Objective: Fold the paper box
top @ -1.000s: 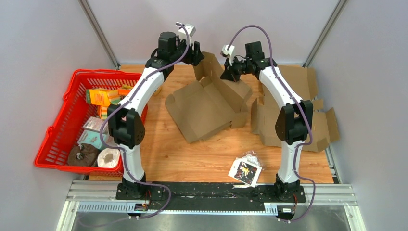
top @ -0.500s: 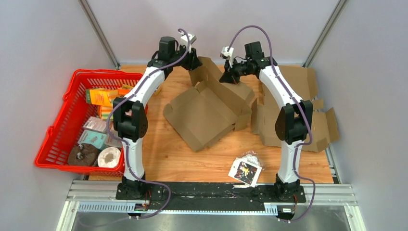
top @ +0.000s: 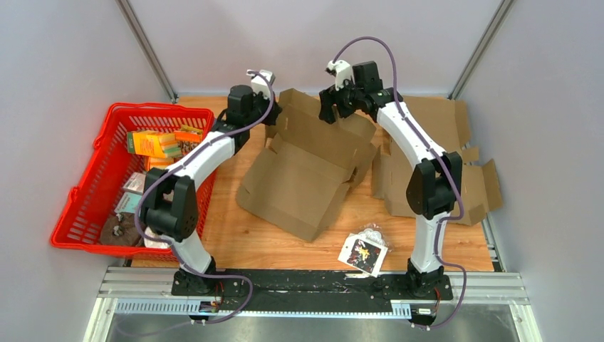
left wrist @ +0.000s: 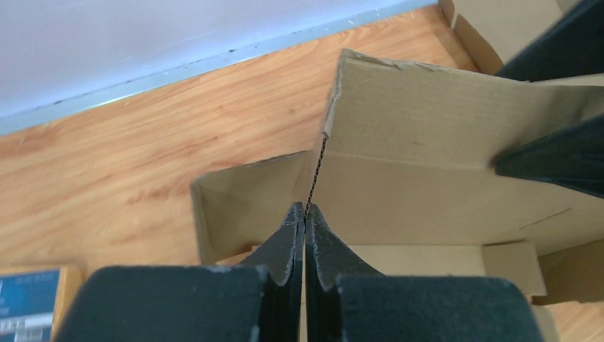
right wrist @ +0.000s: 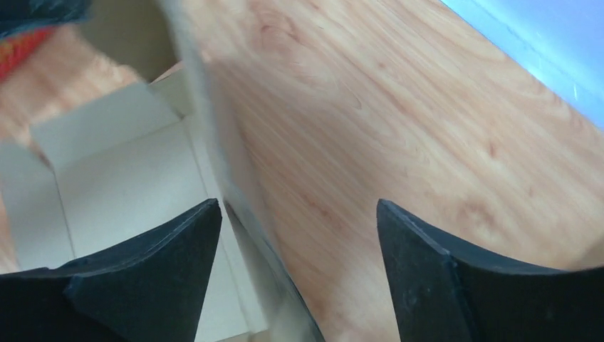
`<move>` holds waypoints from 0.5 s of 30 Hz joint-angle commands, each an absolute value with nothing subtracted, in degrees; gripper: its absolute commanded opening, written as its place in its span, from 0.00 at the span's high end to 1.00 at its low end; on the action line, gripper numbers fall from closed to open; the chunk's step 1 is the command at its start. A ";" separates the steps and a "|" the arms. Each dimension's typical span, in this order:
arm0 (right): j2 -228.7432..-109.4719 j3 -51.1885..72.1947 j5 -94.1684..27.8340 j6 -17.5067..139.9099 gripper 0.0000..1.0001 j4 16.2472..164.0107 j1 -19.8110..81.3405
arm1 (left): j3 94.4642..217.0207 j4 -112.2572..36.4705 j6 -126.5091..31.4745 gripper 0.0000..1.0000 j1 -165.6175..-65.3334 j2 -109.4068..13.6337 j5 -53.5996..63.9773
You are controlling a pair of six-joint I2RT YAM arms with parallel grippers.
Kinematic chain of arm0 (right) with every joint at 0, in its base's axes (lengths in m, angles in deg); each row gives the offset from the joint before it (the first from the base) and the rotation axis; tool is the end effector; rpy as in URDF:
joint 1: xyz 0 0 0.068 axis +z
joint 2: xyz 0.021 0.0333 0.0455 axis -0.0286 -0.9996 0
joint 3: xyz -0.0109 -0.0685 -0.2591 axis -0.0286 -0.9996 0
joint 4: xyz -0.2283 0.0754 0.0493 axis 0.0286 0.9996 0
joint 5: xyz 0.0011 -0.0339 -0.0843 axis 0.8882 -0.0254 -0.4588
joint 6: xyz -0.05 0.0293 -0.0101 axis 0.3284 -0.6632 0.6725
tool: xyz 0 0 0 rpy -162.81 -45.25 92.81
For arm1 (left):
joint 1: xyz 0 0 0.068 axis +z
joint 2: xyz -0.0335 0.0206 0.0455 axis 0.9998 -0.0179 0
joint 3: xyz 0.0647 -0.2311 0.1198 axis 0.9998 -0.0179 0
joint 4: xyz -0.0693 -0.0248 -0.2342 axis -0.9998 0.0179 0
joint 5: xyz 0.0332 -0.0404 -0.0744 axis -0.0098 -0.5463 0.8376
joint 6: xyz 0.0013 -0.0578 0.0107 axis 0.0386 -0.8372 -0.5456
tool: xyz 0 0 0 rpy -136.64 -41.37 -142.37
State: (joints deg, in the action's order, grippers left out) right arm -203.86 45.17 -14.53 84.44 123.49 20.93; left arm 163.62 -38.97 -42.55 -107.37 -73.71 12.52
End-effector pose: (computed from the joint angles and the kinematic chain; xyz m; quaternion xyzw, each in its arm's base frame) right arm 0.4205 0.1673 0.3133 -0.3624 0.8085 0.2159 0.4103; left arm 0.3892 -0.1416 0.3059 0.1616 0.7891 -0.2332 0.5448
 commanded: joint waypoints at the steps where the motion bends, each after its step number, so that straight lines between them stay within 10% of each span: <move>1: -195.62 50.26 -32.37 55.70 0.15 128.70 21.59 | 154.79 -52.12 -49.82 1.00 -108.04 -63.12 0.46; 3: -193.51 50.44 -32.10 50.55 0.00 129.87 21.68 | 149.18 -57.31 -49.83 1.00 -109.71 -61.26 -2.01; 15: -184.80 46.15 -40.45 1.34 0.00 134.62 31.43 | 134.38 -65.40 -53.43 1.00 -111.74 -52.11 -13.00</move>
State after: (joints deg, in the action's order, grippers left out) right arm -183.84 46.50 -37.82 23.90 130.35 28.45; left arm 136.52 -57.94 -51.07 -111.54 -56.14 -8.55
